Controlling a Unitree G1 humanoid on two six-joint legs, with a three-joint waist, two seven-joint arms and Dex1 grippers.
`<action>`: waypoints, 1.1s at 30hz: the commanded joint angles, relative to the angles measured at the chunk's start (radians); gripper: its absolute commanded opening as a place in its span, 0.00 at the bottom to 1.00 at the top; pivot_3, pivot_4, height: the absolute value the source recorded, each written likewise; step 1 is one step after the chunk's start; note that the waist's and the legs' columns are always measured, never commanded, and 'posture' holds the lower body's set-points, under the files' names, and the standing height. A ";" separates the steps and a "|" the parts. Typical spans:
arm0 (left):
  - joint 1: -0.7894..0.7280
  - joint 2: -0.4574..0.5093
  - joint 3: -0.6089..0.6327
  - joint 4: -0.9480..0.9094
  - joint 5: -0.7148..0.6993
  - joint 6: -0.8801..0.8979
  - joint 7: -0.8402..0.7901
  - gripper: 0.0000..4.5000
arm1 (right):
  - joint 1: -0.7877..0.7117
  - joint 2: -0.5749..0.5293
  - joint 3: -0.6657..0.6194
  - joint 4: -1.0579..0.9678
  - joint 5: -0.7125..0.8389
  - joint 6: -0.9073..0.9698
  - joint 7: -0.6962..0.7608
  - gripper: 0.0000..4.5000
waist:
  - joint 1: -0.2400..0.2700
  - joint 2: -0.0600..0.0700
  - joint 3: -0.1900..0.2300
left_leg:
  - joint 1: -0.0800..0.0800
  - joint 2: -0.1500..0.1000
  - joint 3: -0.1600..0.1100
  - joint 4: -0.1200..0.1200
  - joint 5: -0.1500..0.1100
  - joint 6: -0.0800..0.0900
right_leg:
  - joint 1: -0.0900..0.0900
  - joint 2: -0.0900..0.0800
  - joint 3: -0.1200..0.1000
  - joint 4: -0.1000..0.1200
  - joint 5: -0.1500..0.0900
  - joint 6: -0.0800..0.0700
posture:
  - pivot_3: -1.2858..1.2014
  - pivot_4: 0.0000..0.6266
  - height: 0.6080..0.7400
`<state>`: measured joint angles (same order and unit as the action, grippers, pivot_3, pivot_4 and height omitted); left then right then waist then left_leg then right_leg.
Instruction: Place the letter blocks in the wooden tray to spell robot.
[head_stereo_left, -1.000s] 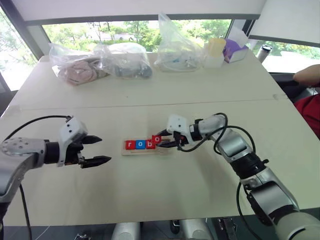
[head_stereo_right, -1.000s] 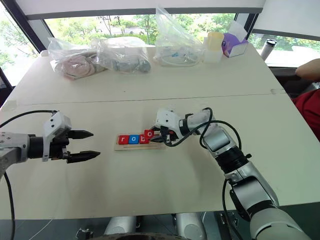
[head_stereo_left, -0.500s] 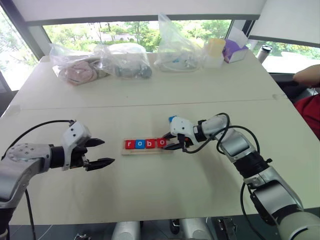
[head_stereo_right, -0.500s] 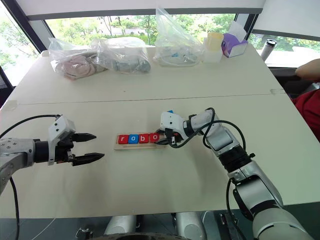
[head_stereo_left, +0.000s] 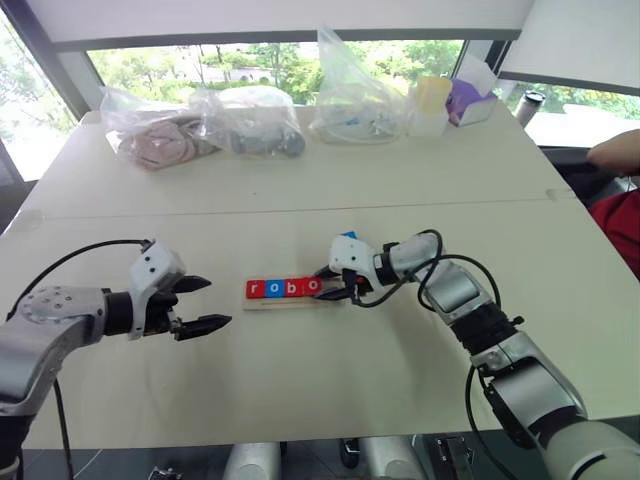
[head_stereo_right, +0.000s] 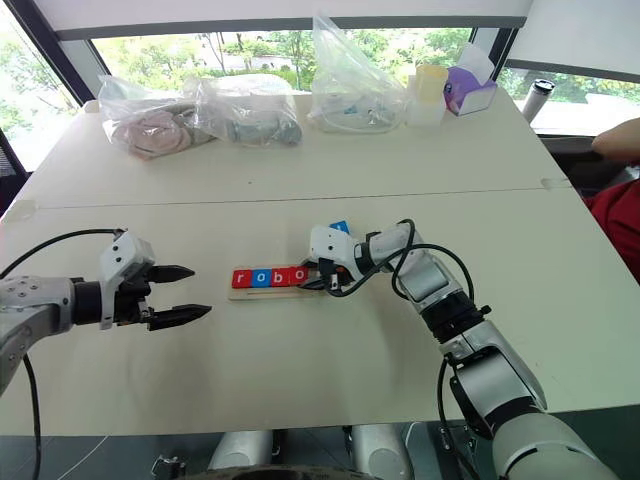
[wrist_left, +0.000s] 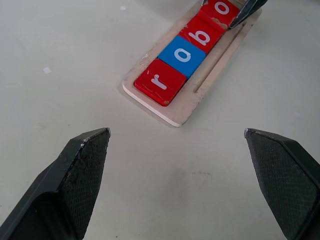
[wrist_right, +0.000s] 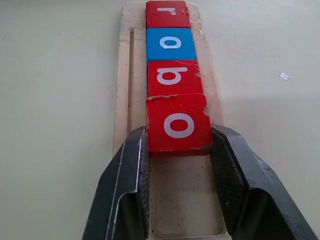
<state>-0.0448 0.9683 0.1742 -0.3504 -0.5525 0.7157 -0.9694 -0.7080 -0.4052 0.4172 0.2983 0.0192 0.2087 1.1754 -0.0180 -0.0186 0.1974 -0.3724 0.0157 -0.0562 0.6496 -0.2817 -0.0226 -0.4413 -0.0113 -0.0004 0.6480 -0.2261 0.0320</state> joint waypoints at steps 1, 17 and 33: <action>0.002 0.002 0.024 -0.016 0.003 -0.012 0.004 1.00 | -0.011 0.012 -0.005 -0.027 -0.001 -0.009 -0.001 0.25 | -0.001 0.000 0.000 | 0.000 0.000 0.000 0.000 0.000 0.000 | 0.000 0.000 0.000 0.000 0.000 0.000 | 0.52 0.24 1.00; -0.011 -0.006 0.011 -0.011 0.010 -0.023 0.020 1.00 | -0.064 0.026 -0.164 -0.063 0.065 0.109 -0.136 1.00 | 0.000 0.000 0.000 | 0.000 0.000 0.000 0.000 0.000 0.000 | 0.000 0.000 0.000 0.000 0.000 0.000 | 0.52 0.24 1.00; -0.300 -0.095 0.071 0.045 -0.081 0.017 0.122 1.00 | 0.076 0.360 -0.377 -0.387 -0.026 0.856 -0.933 1.00 | -0.002 0.000 -0.001 | -0.001 0.000 -0.002 -0.001 0.002 -0.004 | -0.001 0.000 0.000 0.001 0.001 -0.001 | 0.52 0.24 1.00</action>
<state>-0.3272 0.8743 0.2225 -0.3018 -0.6231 0.7377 -0.8551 -0.6248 -0.0537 0.0582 -0.0397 -0.0048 1.0583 0.2770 -0.0196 -0.0189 0.1964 -0.3731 0.0151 -0.0579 0.6485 -0.2794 -0.0265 -0.4423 -0.0115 -0.0005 0.6493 -0.2252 0.0311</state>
